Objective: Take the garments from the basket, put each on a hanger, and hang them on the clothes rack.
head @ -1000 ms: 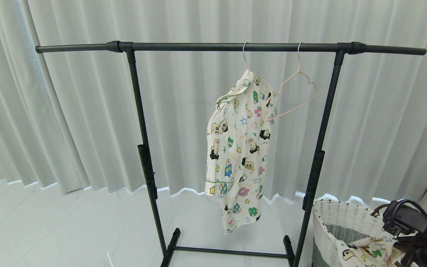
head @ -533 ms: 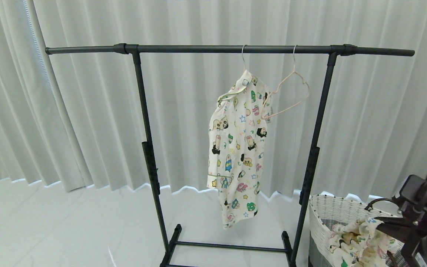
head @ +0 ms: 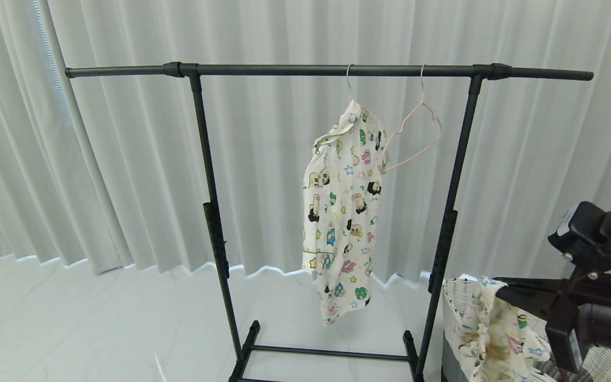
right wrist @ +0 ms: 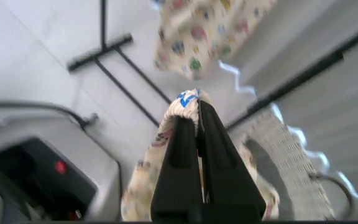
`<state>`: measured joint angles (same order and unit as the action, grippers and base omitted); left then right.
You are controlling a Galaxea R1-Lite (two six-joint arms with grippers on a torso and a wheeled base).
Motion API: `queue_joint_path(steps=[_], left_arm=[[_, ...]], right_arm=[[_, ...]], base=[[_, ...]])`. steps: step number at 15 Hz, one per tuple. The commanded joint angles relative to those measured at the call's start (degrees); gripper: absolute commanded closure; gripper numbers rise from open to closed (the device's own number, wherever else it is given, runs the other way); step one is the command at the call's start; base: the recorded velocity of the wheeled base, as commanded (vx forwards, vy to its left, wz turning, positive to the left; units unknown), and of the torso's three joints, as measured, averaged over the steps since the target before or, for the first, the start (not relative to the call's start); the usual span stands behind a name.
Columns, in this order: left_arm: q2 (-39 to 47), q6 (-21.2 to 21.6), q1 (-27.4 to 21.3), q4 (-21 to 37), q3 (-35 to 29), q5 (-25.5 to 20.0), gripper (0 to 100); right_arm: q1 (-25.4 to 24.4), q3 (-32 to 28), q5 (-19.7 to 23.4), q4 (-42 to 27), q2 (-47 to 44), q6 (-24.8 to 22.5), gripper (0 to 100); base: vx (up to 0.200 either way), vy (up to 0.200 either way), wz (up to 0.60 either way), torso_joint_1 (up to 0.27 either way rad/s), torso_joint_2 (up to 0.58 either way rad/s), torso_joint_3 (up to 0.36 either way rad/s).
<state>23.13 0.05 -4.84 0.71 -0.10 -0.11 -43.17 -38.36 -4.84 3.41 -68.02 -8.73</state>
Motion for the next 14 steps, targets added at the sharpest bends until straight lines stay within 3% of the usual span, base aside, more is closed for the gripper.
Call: queue_joint_path(steps=[1, 2, 4, 5, 10, 13, 14], left_arm=[[-1.94, 0.13, -1.22, 0.00, 0.01, -0.07, 0], [-3.00, 0.13, -2.37, 0.00, 0.01, -0.07, 0], [-10.56, 3.38, -12.12, 0.00, 0.01, -0.86, 0], [-12.14, 4.26, -14.50, 0.00, 0.01, -1.03, 0], [-15.13, 2.68, -11.16, -0.09, -0.25, -0.86, 0], [-4.58, -2.86, -13.79, -0.62, -12.91, -0.94, 0], [0.34, -2.16, -15.29, -0.71, -17.22, -1.21, 0]], right_arm=[[-2.18, -1.19, -0.08, 1.51, -3.70, 0.29, 100], [-2.54, -1.54, -0.08, 1.86, -4.13, 0.29, 100], [-3.77, -4.35, -0.08, 3.88, -7.83, 0.38, 100], [-3.77, -5.58, -0.35, 4.85, -9.50, 0.38, 100], [-4.03, -10.68, -1.22, 6.08, -12.92, 0.29, 100], [-4.82, -10.68, -2.46, 6.08, -12.92, 0.29, 100], [-5.44, -10.68, -2.46, 6.17, -13.01, 0.29, 100]], base=[[0.000, 0.000, 0.00, 0.000, 0.00, 0.000], [0.000, 0.000, 0.00, 0.000, 0.00, 0.000], [0.000, 0.000, 0.00, 0.000, 0.00, 0.000], [0.000, 0.000, 0.00, 0.000, 0.00, 0.000], [0.000, 0.000, 0.00, 0.000, 0.00, 0.000], [0.000, 0.000, 0.00, 0.000, 0.00, 0.000], [0.000, 0.000, 0.00, 0.000, 0.00, 0.000]])
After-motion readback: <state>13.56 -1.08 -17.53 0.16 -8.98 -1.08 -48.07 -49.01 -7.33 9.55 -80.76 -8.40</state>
